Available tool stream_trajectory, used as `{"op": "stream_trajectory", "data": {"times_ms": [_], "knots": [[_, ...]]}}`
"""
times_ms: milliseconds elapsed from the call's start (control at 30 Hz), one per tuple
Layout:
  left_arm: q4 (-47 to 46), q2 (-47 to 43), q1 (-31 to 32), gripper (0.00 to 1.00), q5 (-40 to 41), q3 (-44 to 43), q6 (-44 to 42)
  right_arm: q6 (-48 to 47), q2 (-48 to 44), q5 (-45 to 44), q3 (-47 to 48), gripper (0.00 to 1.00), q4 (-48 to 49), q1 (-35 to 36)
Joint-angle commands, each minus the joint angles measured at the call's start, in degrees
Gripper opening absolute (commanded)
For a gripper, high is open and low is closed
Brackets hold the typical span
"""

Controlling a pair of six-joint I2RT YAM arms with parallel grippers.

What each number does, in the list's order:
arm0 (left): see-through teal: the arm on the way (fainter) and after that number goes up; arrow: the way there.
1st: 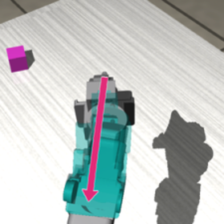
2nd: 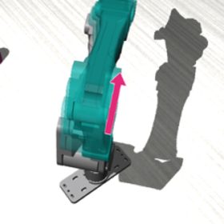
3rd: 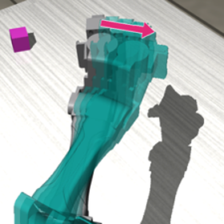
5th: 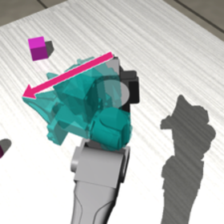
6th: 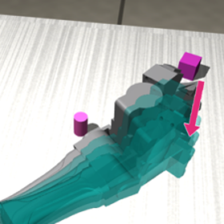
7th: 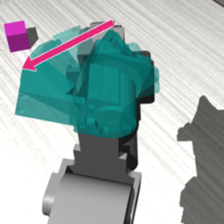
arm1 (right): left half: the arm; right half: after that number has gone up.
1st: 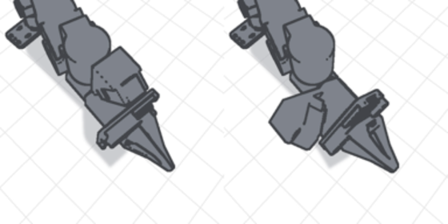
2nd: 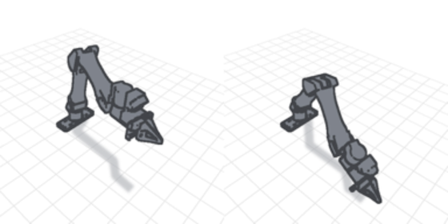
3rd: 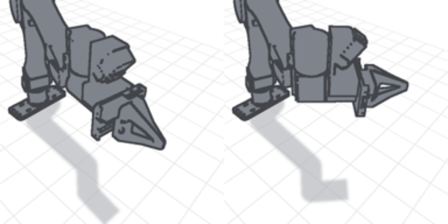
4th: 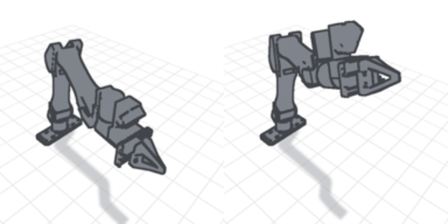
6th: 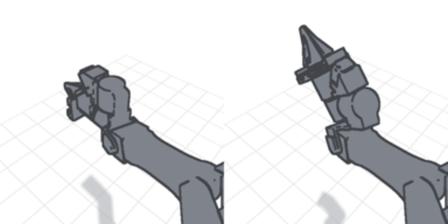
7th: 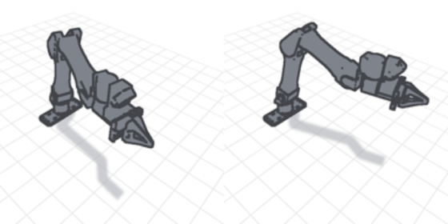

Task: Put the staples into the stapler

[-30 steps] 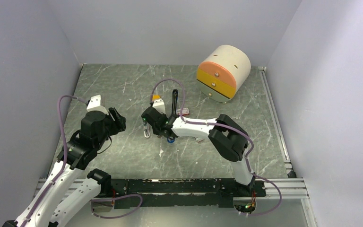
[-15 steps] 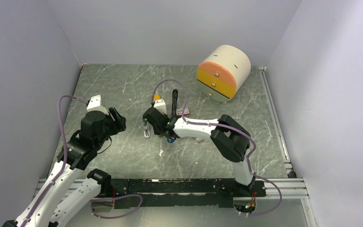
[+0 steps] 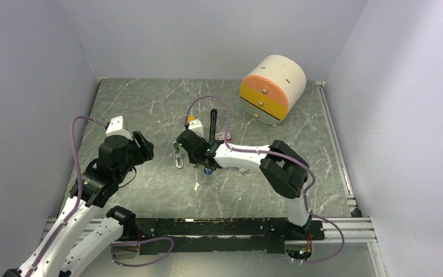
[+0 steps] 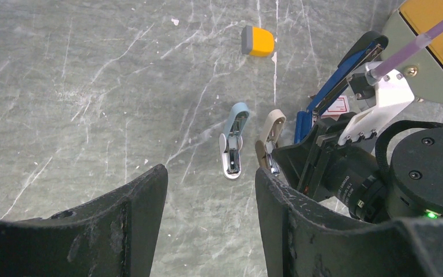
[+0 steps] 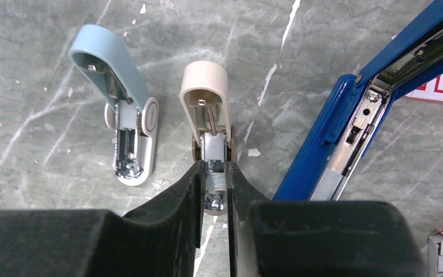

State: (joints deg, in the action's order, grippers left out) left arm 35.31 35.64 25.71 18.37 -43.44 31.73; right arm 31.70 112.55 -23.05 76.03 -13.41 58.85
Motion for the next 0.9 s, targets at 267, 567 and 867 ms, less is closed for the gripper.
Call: {"op": "stream_trajectory", "data": {"times_ms": [267, 567, 867], "knots": [[-1.12, 0.58, 0.13, 0.62, -0.97, -0.50, -0.69, -5.94, -1.45, 3.21, -2.45, 0.20, 4.58, -0.43], [-1.12, 0.79, 0.10, 0.62, -0.71, -0.50, -0.44, -6.40, -2.35, 3.58, -2.60, 0.20, 4.73, -0.41], [-1.12, 0.79, 0.13, 0.62, -0.75, -0.42, -0.48, -5.92, -1.21, 3.16, -2.79, 0.20, 4.09, -0.40]]}}
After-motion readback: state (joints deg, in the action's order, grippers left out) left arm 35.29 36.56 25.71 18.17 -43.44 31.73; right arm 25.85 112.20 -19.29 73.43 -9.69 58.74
